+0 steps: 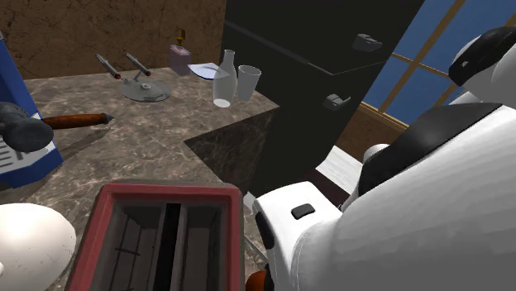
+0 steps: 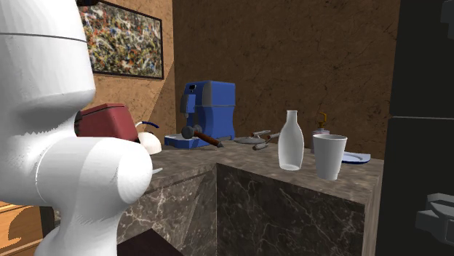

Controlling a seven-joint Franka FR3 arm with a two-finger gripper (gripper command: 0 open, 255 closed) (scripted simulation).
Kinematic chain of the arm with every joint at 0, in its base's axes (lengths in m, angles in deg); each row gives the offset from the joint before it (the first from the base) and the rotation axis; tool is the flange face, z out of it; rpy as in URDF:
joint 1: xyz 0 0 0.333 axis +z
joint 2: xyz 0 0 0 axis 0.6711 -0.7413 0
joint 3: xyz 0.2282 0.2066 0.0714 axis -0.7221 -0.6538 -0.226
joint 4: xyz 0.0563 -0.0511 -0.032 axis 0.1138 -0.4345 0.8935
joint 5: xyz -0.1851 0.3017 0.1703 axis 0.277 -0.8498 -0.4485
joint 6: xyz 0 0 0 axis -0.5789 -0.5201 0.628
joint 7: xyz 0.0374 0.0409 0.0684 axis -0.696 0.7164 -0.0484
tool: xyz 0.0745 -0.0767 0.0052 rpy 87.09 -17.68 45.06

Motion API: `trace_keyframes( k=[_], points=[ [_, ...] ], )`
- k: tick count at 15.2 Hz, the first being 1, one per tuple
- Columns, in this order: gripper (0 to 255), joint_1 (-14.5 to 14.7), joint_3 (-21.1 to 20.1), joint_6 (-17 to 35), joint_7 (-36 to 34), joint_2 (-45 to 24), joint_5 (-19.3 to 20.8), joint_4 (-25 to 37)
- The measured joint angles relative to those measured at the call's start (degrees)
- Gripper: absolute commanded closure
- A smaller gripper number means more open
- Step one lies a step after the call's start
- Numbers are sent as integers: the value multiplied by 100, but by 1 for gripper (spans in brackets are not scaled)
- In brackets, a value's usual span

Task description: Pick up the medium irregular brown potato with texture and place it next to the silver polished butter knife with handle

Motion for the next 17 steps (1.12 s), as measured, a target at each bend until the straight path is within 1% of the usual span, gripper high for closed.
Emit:
trace_keyframes(
  k=[3, 4, 5, 6, 7, 8, 10, 13, 17],
  points=[
    [255, -28, -74, 149, -93, 134, 90, -153],
    [255, -36, -120, 311, -153, 251, 122, -276],
    [255, -58, -69, 533, -65, 426, 73, -461],
    [255, -148, -104, 779, -72, 478, 166, -458],
    [255, -173, -195, 1022, -141, 162, 173, -404],
    [255, -237, -307, 1277, -277, -354, 294, -397],
    [255, -265, -289, 1620, -286, -605, 313, -670],
    [255, -254, -337, 1838, -479, -913, 523, -713],
    [255, -248, -339, 2128, -641, -1105, 718, -894]
  ],
)
